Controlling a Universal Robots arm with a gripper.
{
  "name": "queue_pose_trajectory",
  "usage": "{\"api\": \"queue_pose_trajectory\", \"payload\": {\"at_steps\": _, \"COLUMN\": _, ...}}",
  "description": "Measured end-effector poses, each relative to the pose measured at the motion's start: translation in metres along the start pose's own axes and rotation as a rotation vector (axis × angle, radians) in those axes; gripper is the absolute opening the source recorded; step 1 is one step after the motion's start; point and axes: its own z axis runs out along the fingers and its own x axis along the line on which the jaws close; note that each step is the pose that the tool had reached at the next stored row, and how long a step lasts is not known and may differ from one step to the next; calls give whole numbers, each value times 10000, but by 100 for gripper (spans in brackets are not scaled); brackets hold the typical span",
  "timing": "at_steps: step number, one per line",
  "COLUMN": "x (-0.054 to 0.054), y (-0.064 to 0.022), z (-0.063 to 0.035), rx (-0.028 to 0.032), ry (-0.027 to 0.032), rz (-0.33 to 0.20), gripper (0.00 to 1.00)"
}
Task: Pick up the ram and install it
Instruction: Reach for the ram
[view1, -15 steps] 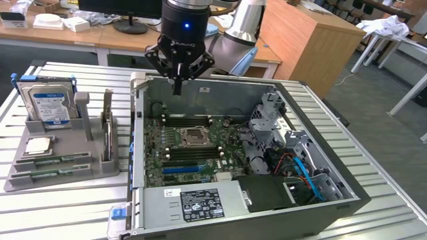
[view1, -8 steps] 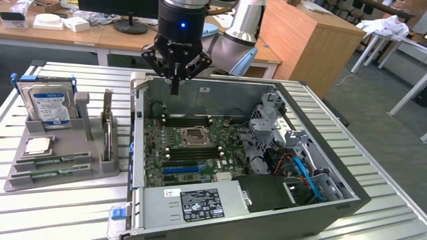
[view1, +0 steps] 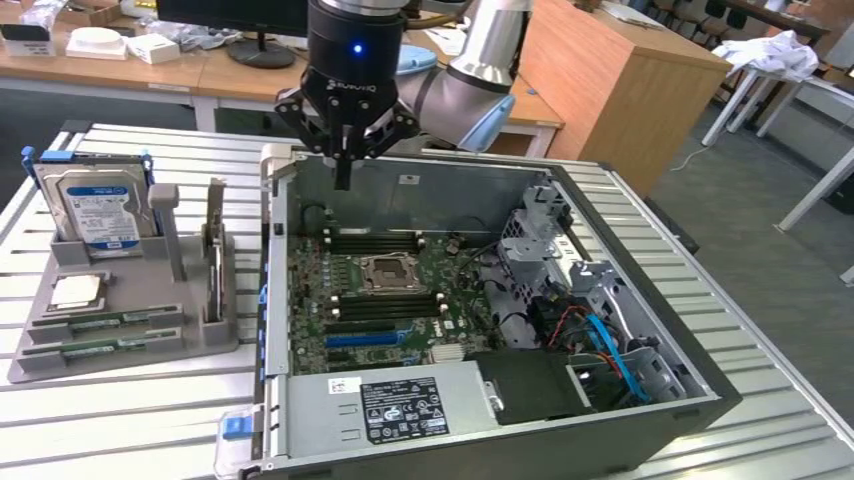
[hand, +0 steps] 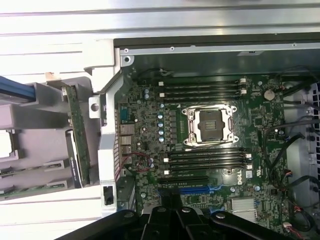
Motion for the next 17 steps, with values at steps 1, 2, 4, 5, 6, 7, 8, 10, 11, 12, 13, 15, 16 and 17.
{"api": "queue_pose_trajectory", "payload": {"at_steps": 1, "x": 9, "y": -1, "z": 0, "rx": 0, "ry": 0, "rz": 0, "gripper": 10}}
{"api": "queue_pose_trajectory", "payload": {"at_steps": 2, "x": 17, "y": -1, "z": 0, "rx": -1, "ry": -1, "rz": 1, "gripper": 10}}
{"api": "queue_pose_trajectory", "payload": {"at_steps": 4, "x": 30, "y": -2, "z": -1, "rx": 0, "ry": 0, "rz": 0, "gripper": 10}}
{"api": "queue_pose_trajectory", "payload": {"at_steps": 5, "x": 37, "y": -3, "z": -1, "rx": 0, "ry": 0, "rz": 0, "gripper": 10}}
{"api": "queue_pose_trajectory", "payload": {"at_steps": 6, "x": 44, "y": -3, "z": -1, "rx": 0, "ry": 0, "rz": 0, "gripper": 10}}
{"api": "queue_pose_trajectory", "payload": {"at_steps": 7, "x": 51, "y": -4, "z": -1, "rx": 0, "ry": 0, "rz": 0, "gripper": 10}}
{"api": "queue_pose_trajectory", "payload": {"at_steps": 8, "x": 58, "y": -4, "z": -1, "rx": 0, "ry": 0, "rz": 0, "gripper": 10}}
{"api": "queue_pose_trajectory", "payload": {"at_steps": 10, "x": 77, "y": -6, "z": -2, "rx": 0, "ry": 0, "rz": 0, "gripper": 10}}
{"api": "queue_pose_trajectory", "payload": {"at_steps": 11, "x": 87, "y": -6, "z": -2, "rx": 0, "ry": 0, "rz": 0, "gripper": 10}}
{"api": "queue_pose_trajectory", "payload": {"at_steps": 12, "x": 98, "y": -7, "z": -2, "rx": 0, "ry": -1, "rz": 0, "gripper": 10}}
{"api": "queue_pose_trajectory", "payload": {"at_steps": 13, "x": 109, "y": -8, "z": -3, "rx": 0, "ry": 0, "rz": 1, "gripper": 10}}
{"api": "queue_pose_trajectory", "payload": {"at_steps": 15, "x": 129, "y": -9, "z": -3, "rx": 0, "ry": -1, "rz": 0, "gripper": 10}}
{"api": "queue_pose_trajectory", "payload": {"at_steps": 16, "x": 140, "y": -10, "z": -3, "rx": 0, "ry": 0, "rz": 1, "gripper": 10}}
{"api": "queue_pose_trajectory", "payload": {"at_steps": 17, "x": 151, "y": -11, "z": -4, "rx": 0, "ry": 0, "rz": 1, "gripper": 10}}
